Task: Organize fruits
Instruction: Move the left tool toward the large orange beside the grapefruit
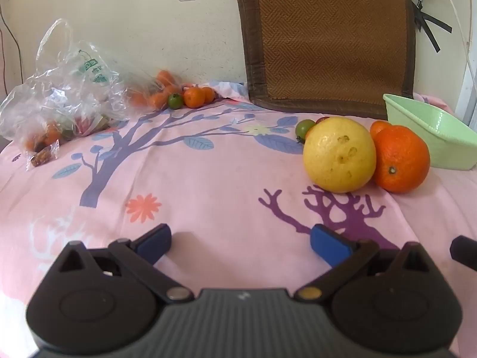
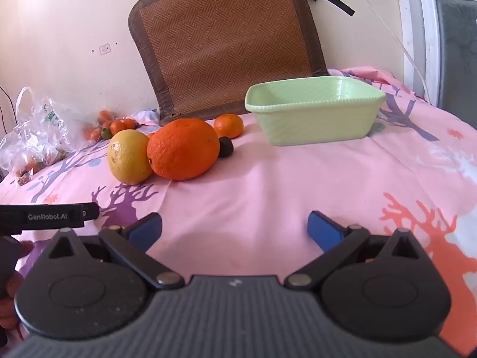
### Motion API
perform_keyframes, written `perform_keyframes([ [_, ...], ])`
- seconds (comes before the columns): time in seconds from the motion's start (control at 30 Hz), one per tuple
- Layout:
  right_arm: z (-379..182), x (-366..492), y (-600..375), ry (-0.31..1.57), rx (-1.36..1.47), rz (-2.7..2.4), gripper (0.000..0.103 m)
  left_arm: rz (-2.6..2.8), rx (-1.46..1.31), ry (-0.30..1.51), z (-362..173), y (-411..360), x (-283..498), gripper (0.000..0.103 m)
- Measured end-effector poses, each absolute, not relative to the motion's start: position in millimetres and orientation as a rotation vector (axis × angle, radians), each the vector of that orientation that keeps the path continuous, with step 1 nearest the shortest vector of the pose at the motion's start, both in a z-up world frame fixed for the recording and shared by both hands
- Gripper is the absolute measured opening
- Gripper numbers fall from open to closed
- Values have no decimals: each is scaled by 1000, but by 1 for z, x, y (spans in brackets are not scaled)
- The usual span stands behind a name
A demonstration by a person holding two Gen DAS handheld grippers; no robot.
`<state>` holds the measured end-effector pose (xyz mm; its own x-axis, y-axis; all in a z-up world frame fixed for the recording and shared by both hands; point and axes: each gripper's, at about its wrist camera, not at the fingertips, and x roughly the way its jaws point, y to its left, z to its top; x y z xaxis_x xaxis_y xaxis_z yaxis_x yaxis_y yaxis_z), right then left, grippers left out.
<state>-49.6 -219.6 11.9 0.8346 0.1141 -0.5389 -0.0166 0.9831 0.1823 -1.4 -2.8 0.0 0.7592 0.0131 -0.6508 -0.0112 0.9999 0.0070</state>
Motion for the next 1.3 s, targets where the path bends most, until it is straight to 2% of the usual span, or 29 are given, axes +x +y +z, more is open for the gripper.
perform_keyframes([
  [0.5, 12, -52, -224, 560, 228, 85, 103, 9, 8, 701, 3, -2, -10, 103],
  [0.63, 13, -54, -225, 539, 231, 79, 103, -48, -9, 633, 6, -1, -21, 94],
  [0.8, 16, -59, -224, 505, 219, 57, 90, -104, -15, 495, 14, -1, -39, 96],
  [0.9, 17, -64, -230, 469, 241, 48, 77, -127, -1, 439, 17, -3, -45, 98],
  [0.97, 19, -62, -234, 462, 251, 70, 64, -141, 14, 421, 18, -6, -49, 98],
  [1.07, 27, -55, -235, 451, 197, 115, 57, -177, 12, 405, 24, -10, -52, 98],
  [1.17, 42, -48, -244, 409, 163, 126, 56, -258, -52, 420, 34, -14, -47, 93],
  [1.27, 53, -38, -253, 411, 138, 178, 56, -333, -50, 446, 45, -28, -34, 76],
  [1.3, 55, -34, -254, 424, 127, 216, 56, -362, -44, 457, 48, -34, -29, 74],
])
